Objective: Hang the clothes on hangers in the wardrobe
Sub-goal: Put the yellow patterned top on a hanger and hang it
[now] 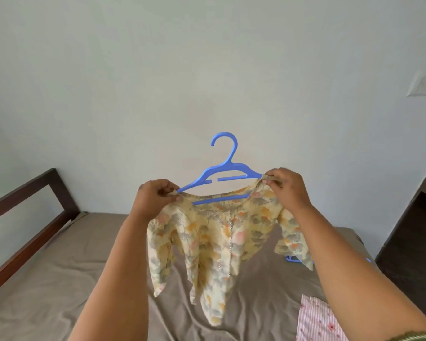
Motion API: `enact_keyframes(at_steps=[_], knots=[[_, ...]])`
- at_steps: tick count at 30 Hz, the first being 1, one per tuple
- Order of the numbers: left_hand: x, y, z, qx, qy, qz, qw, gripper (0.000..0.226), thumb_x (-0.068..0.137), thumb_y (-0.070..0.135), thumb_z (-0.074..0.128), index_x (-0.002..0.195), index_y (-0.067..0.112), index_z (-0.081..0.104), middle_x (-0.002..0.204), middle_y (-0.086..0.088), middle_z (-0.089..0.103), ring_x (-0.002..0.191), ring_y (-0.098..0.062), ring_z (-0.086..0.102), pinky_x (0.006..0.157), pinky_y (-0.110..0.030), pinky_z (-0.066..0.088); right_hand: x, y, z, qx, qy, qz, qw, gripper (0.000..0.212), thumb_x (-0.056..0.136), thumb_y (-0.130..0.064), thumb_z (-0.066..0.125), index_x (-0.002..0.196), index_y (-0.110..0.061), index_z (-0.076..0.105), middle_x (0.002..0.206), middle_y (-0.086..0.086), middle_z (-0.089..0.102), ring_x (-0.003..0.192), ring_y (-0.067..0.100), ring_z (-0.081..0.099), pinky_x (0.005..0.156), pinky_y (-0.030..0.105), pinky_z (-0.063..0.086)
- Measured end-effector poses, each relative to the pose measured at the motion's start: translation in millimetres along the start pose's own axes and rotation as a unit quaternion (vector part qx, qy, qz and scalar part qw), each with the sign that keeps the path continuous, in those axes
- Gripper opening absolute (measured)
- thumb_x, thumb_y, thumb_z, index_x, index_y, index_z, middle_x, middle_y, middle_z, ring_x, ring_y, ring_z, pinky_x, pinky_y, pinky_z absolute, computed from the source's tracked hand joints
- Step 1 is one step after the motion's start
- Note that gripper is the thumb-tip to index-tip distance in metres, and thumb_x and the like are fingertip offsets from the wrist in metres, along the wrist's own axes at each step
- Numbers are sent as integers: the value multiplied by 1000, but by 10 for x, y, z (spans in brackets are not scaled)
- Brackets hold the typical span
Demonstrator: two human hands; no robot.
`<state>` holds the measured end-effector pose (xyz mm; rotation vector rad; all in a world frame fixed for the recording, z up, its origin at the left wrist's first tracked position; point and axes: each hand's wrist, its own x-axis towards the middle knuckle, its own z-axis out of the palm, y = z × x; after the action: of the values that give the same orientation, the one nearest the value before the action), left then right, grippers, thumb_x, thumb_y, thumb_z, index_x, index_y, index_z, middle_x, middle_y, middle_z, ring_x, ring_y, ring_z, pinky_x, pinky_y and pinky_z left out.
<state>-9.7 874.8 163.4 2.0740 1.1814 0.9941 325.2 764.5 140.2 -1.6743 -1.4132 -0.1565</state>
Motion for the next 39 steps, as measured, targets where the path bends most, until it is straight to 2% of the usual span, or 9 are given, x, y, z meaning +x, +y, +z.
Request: enact_keyframes(at_steps=[4,8,13,17,20,22,27,32,39], knots=[[-18,21,-14,-72,48,-4,996,14,82,9,74,96,15,76,78,10,72,75,7,64,72,-5,45,10,-77,-32,-11,45,14,999,14,72,-4,79,74,-8,66,74,-3,54,72,19,53,63,30,41],[0,101,-24,-195,62,-15,979,13,93,13,63,100,20,72,88,7,75,87,-9,67,80,-27,51,-5,-67,-84,-20,42,54,997,22,72,2,73,70,-11,57,72,-4,48,66,16,47,57,30,39],[44,146,82,155,24,-1,988,64,95,51,51,148,23,29,153,-2,34,146,-22,20,117,-52,5,-22,-142,-140,-14,-9,69,997,23,75,-3,74,73,-20,58,80,0,57,70,14,50,63,28,40],[-72,135,187,191,25,93,977,23,92,26,62,114,19,67,108,-1,71,107,-28,62,117,-41,15,-60,-167,-201,-29,2,105,994,15,75,-2,74,76,-14,63,81,0,59,73,19,54,62,28,39],[-151,200,215,112,99,96,984,14,84,9,67,94,14,74,86,-2,73,83,-27,64,87,-32,46,-111,-223,-235,-21,15,125,992,14,76,-3,73,76,-12,63,77,-3,58,68,17,51,58,25,37],[-114,214,217,124,109,100,981,11,80,7,68,89,13,70,84,-1,69,83,-26,62,70,-30,44,-145,-289,-255,-24,12,132,991,14,78,-1,69,78,-12,62,77,-2,56,66,15,47,54,17,34],[-95,392,338,196,18,196,961,61,78,68,57,116,21,63,116,3,64,111,-23,53,89,-40,46,-191,-465,-261,-16,-24,170,985,20,72,-2,77,76,-15,61,71,-2,53,64,14,45,44,9,29],[-165,646,478,35,-49,170,984,29,101,38,44,95,14,59,81,2,68,71,-17,64,72,-41,53,-269,-586,-311,68,-37,151,986,26,61,-13,90,70,-20,66,68,-11,58,60,5,45,55,12,36],[-214,564,379,65,-7,178,982,29,101,34,44,92,11,59,73,-4,62,69,-26,58,65,-41,50,-578,-717,-205,80,86,28,993,11,78,-12,78,76,-16,69,77,-14,64,75,-1,54,72,9,42]])
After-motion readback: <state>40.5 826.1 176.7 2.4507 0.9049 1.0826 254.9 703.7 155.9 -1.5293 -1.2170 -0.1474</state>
